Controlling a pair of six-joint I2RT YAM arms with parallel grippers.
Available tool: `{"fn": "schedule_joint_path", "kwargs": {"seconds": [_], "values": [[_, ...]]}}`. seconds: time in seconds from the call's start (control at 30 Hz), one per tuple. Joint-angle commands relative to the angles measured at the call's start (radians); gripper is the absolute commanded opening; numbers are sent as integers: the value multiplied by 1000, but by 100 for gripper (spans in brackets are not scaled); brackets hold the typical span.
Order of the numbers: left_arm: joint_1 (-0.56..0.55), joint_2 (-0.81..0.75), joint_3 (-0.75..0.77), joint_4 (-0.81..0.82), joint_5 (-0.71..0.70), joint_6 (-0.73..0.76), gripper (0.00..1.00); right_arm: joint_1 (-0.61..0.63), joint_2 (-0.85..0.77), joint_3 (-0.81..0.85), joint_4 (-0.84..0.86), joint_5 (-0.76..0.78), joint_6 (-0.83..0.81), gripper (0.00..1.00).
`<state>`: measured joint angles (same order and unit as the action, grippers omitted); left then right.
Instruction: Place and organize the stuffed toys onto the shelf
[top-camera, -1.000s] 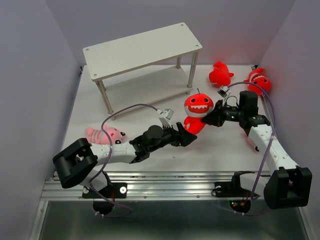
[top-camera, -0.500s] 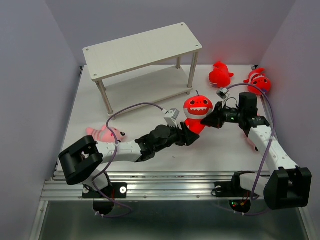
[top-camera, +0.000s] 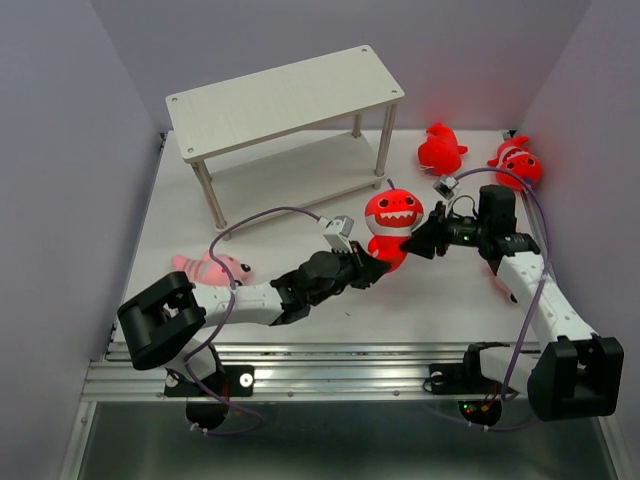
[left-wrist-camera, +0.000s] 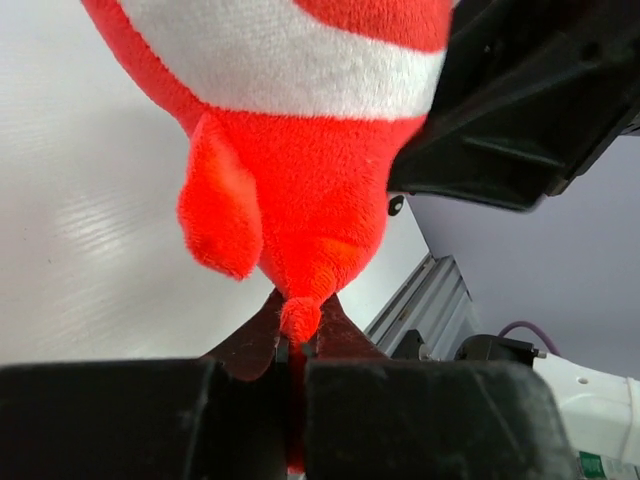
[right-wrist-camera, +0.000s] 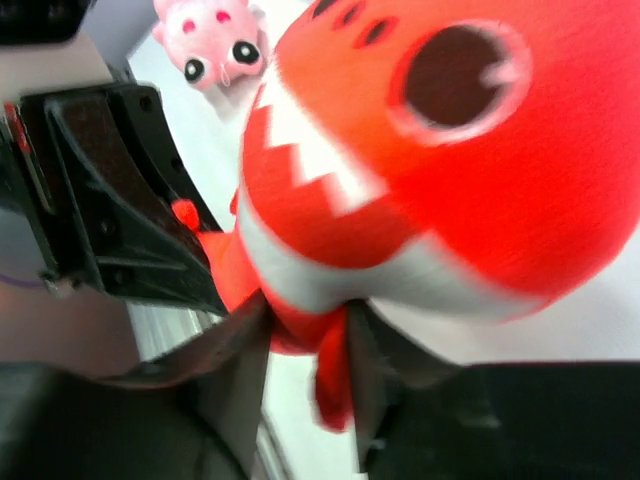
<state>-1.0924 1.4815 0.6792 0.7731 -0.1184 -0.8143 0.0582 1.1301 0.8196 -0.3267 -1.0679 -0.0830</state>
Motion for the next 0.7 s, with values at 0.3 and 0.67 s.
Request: {"fn": "schedule_joint_path", "kwargs": {"seconds": [0.3,0.67], "values": [[42,-121,-73,9,-322,-8,0,-134,11,-17,107,309,-6,100],[147,13,98,-3,-366,171,0,-155,-105,-74,101,246,-54,100]]}}
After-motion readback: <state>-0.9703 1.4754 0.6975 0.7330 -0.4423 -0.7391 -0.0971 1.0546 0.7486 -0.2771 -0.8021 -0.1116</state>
